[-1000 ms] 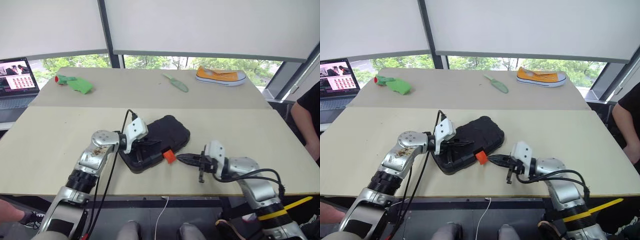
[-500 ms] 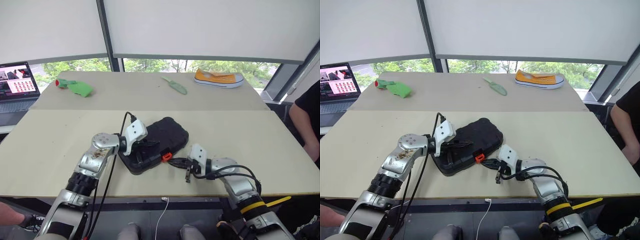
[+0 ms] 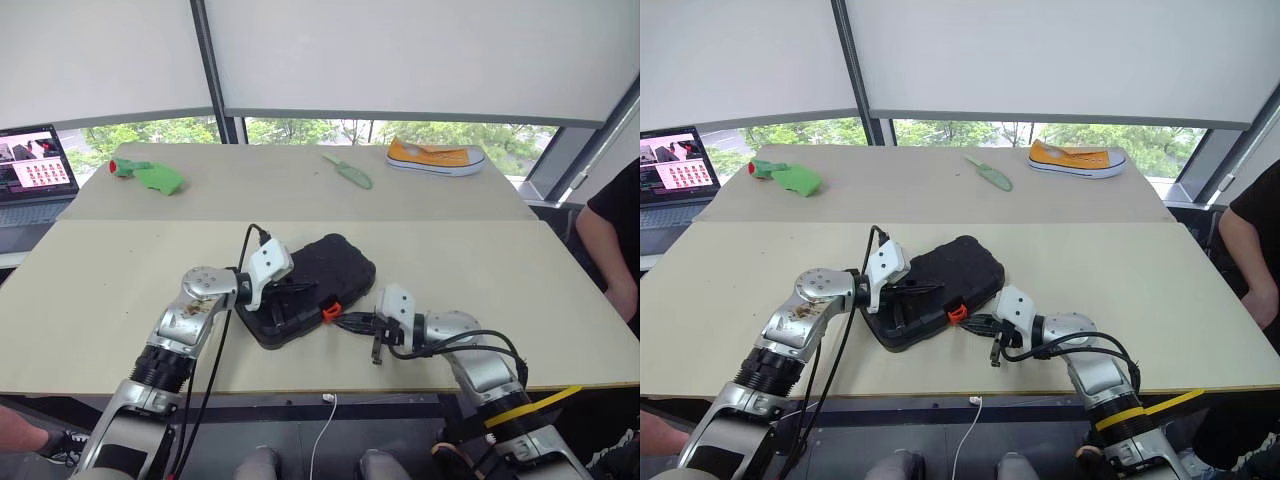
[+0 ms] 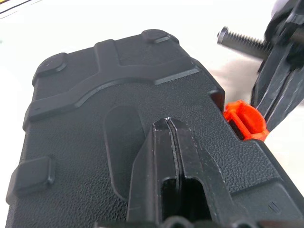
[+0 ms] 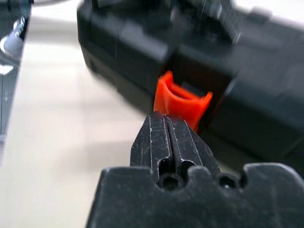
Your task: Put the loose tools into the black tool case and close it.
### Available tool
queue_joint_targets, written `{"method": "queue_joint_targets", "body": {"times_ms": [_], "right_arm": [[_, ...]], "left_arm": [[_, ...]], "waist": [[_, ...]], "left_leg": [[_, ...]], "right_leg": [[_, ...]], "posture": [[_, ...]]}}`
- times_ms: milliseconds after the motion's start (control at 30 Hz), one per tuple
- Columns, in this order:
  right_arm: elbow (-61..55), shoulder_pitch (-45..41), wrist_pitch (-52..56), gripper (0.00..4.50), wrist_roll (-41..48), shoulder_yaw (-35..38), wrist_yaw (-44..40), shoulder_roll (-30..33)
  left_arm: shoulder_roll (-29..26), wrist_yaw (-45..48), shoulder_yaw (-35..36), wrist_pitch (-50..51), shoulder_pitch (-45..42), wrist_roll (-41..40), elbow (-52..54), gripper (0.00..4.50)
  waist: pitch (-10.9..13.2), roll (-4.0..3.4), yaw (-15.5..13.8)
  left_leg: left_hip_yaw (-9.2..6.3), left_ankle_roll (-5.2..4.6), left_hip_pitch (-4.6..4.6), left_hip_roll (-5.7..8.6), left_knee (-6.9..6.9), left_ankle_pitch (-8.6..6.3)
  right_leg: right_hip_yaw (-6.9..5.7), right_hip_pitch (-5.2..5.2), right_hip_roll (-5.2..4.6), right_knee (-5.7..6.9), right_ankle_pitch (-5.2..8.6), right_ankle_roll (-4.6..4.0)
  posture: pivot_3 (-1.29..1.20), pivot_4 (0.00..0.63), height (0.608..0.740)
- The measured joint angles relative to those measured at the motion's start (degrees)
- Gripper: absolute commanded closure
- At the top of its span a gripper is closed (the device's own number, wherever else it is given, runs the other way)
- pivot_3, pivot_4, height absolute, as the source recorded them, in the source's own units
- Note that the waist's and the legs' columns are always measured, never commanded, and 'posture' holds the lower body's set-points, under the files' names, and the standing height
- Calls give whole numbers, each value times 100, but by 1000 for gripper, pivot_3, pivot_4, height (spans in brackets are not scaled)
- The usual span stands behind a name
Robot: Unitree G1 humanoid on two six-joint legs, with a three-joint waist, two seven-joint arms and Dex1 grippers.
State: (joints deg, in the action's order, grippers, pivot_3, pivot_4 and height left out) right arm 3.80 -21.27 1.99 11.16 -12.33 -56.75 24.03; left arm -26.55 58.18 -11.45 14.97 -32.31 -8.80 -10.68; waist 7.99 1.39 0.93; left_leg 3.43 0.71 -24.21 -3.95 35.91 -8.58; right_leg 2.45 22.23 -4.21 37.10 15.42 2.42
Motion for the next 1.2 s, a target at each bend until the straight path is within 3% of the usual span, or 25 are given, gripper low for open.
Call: {"method": "queue_joint_targets", "body": {"times_ms": [233, 433, 667, 1033, 1200], "right_arm": [[83, -46, 92, 4478, 35, 60, 142, -114], [-451, 392, 496, 4478, 157, 79, -75, 342], [-779, 677, 762, 4478, 286, 97, 45, 333], [441, 170, 775, 4478, -201, -160, 583, -499], [650, 32, 774, 4478, -255, -165, 617, -591]], "left_arm": [[49, -2, -39, 0, -3, 3, -4, 4500], [47, 12, -50, 0, -10, 3, -14, 4500], [27, 23, -44, 0, -5, 3, -17, 4500], [5, 25, -49, 34, -64, 21, -51, 4500], [-26, 22, -48, 47, -55, 21, -46, 4500]], "waist": [[-22, 1, -16], [-26, 1, -22], [-26, 2, -22], [-26, 3, -9], [-26, 3, 3]], "left_leg": [[1, 0, -1, 4, -6, -1], [1, 0, -1, 6, -10, -1], [1, 30, -1, 6, -11, -19], [-1, 43, -1, 4, -11, -27], [0, 43, -3, 4, -12, -27]], "right_leg": [[-1, 0, -5, -2, 13, -8], [-1, 0, -10, -5, 28, -29], [-2, 1, -10, -9, 32, -32], [-3, 5, -7, -8, 31, -33], [-2, 7, -6, -8, 30, -33]], "posture": [[0, 150, 740], [0, 150, 740], [0, 150, 740], [0, 150, 740], [0, 150, 740]]}}
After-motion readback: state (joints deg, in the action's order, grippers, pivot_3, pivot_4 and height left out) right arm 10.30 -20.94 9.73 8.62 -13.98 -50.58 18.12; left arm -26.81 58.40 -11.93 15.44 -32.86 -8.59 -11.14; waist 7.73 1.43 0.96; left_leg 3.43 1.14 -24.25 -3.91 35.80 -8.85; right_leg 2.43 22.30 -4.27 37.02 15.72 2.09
